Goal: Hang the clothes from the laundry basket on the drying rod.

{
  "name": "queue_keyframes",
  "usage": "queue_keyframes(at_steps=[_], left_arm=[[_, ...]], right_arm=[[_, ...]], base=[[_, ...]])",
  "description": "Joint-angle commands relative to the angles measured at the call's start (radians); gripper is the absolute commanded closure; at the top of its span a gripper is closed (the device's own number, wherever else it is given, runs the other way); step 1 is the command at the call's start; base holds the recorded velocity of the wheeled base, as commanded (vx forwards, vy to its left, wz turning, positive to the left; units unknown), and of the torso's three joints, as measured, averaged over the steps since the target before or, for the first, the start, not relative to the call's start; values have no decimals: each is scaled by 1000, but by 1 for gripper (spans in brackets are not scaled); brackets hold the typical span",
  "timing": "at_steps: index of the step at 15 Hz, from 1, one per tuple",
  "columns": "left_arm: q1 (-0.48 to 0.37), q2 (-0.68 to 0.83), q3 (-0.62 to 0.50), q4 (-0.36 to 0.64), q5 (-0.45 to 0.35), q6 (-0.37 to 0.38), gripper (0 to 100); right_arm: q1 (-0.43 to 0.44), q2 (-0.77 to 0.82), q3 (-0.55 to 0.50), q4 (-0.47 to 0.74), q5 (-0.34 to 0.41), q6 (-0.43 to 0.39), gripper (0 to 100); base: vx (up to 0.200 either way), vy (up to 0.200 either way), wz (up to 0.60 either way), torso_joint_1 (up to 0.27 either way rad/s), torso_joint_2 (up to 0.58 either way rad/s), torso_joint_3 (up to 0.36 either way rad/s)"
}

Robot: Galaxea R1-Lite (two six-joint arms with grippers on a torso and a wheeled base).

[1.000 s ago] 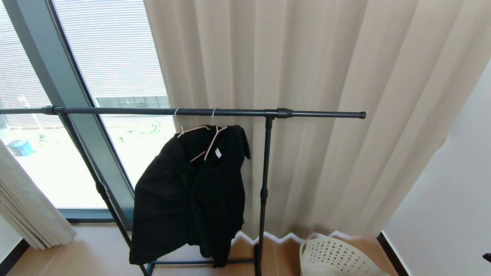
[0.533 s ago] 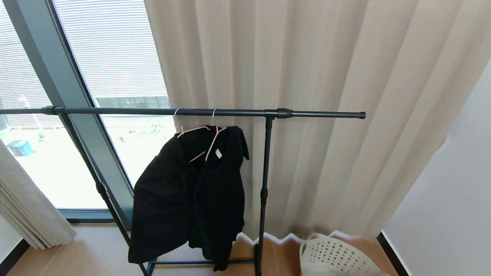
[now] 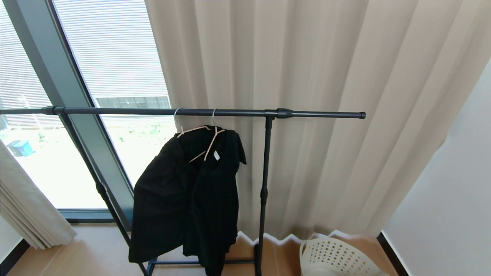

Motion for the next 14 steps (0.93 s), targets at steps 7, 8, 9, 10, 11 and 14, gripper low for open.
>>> queue_keyframes(at_steps=[7, 8, 9, 10, 11, 14], left_arm=[[86, -256, 0, 2, -15, -12, 0], [92, -285, 0, 2, -37, -13, 0], [98, -300, 0, 2, -44, -22, 0], [98, -300, 0, 2, -43, -24, 0], [98, -300, 0, 2, -43, -24, 0], [98, -302, 0, 2, -31, -45, 0]], right_arm=[[-87, 2, 0, 1, -3, 24, 0], [-120, -14, 0, 1, -3, 23, 0], [-179, -67, 0, 0, -3, 23, 0], [-179, -80, 0, -2, -13, 27, 0], [-179, -80, 0, -2, -13, 27, 0], [-175, -88, 0, -6, -6, 132, 0]], base=[[0, 0, 0, 0, 0, 0], [0, 0, 0, 0, 0, 0], [0, 0, 0, 0, 0, 0], [0, 0, 0, 0, 0, 0], [0, 0, 0, 0, 0, 0], [0, 0, 0, 0, 0, 0]])
